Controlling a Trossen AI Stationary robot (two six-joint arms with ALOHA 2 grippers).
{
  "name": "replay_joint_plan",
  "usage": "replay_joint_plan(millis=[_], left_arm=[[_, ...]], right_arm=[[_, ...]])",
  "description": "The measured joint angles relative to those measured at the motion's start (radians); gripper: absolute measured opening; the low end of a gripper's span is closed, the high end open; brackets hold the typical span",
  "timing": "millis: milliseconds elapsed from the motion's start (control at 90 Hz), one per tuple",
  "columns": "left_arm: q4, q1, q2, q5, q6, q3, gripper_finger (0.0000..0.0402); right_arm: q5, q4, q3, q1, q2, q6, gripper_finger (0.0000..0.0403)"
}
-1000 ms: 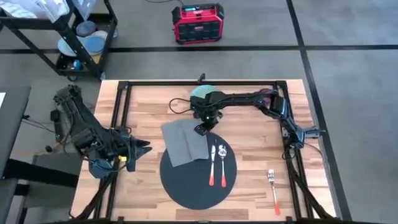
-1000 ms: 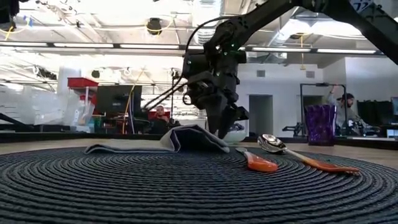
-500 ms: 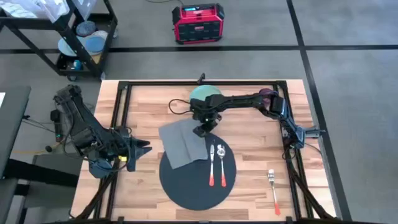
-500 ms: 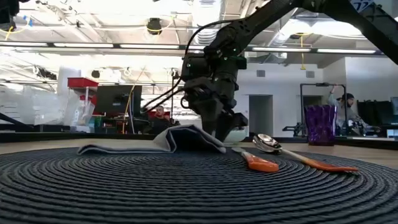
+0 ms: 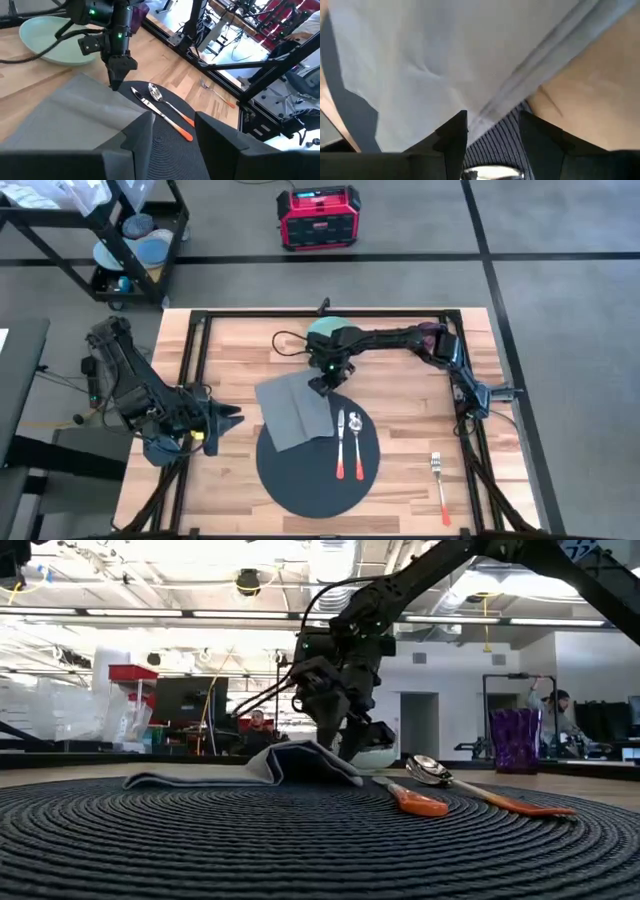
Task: Set table place
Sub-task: Fold the gray table napkin
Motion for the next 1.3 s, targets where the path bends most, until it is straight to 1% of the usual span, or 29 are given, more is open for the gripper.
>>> replay_joint_plan(millis=[122, 278, 622, 733, 1044, 1133, 1300], left_arm=[[-0.005, 0.000, 0.000, 0.000, 0.000, 0.000, 0.0130], [-0.005, 0.000, 0.000, 0.000, -0.005, 0.000, 0.0130], [-0.005, 0.000, 0.000, 0.000, 0.000, 0.000, 0.0130], [-0.005, 0.000, 0.000, 0.000, -0.001, 0.000, 0.0130], [-0.005, 0.000, 0.000, 0.000, -0.013, 0.000, 0.0130], [-0.007, 0.000, 0.000, 0.000, -0.013, 0.000, 0.0130], [-0.008, 0.000, 0.000, 0.000, -0.014, 0.000, 0.0130]], right_arm=[[0.001, 0.008, 0.000, -0.035, 0.000, 0.022, 0.0162], [0.019, -0.017, 0.000, -0.061, 0.000, 0.007, 0.0162], [0.022, 0.081, 0.000, -0.037, 0.000, 0.022, 0.0162], [0.049, 0.079, 0.000, -0.039, 0.000, 0.021, 0.0162], [0.051, 0.050, 0.000, -0.070, 0.000, 0.014, 0.0162], [0.057, 0.051, 0.000, -0.067, 0.000, 0.006, 0.0162], [0.101, 0.072, 0.000, -0.045, 0.000, -0.013, 0.0162]])
